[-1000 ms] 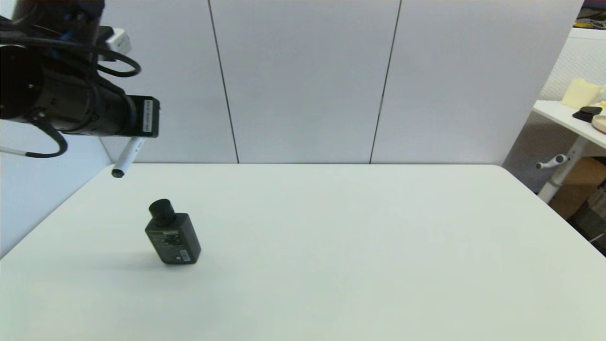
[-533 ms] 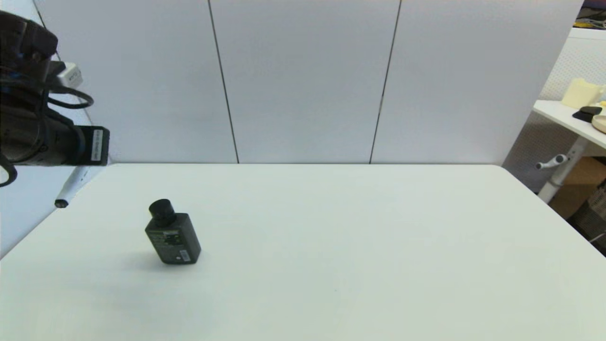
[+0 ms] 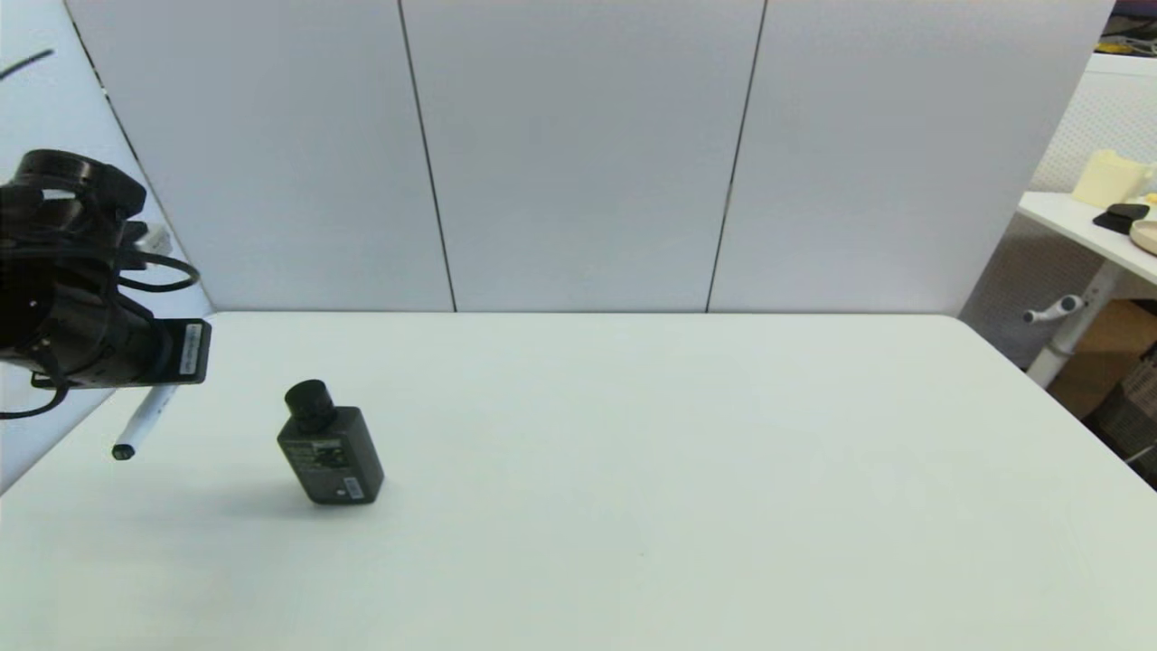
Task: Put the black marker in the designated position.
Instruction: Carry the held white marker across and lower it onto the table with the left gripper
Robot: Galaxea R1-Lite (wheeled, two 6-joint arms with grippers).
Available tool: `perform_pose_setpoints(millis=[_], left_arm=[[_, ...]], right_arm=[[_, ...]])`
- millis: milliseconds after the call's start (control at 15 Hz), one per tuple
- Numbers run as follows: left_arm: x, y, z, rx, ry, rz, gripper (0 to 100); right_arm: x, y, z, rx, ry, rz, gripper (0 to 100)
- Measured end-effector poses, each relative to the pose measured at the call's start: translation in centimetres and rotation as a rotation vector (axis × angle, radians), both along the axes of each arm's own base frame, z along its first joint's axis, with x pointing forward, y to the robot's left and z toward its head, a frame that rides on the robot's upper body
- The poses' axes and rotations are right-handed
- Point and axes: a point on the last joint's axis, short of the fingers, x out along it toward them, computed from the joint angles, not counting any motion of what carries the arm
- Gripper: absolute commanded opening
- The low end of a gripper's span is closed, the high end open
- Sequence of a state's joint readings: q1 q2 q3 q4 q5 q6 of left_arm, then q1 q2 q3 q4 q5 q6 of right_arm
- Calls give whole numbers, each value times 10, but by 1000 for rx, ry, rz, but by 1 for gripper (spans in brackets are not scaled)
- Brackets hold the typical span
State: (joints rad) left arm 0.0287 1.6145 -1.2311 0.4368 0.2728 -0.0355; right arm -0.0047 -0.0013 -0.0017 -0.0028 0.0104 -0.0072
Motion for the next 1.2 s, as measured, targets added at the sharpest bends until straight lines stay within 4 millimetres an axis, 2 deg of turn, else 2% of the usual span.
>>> perform_pose_setpoints(millis=[267,467,867,1200], left_arm=[[25,27,-22,20,44,-104,0],[43,40,-36,18,36,-204,0],[63,44,-65,-51,-2,-282,0],[69,44,-82,-100,33,-299,0]], right_arm=[[0,0,0,0,0,0,100],[0,0,0,0,0,0,100],[0,0,0,0,0,0,100],[0,0,0,0,0,0,100]])
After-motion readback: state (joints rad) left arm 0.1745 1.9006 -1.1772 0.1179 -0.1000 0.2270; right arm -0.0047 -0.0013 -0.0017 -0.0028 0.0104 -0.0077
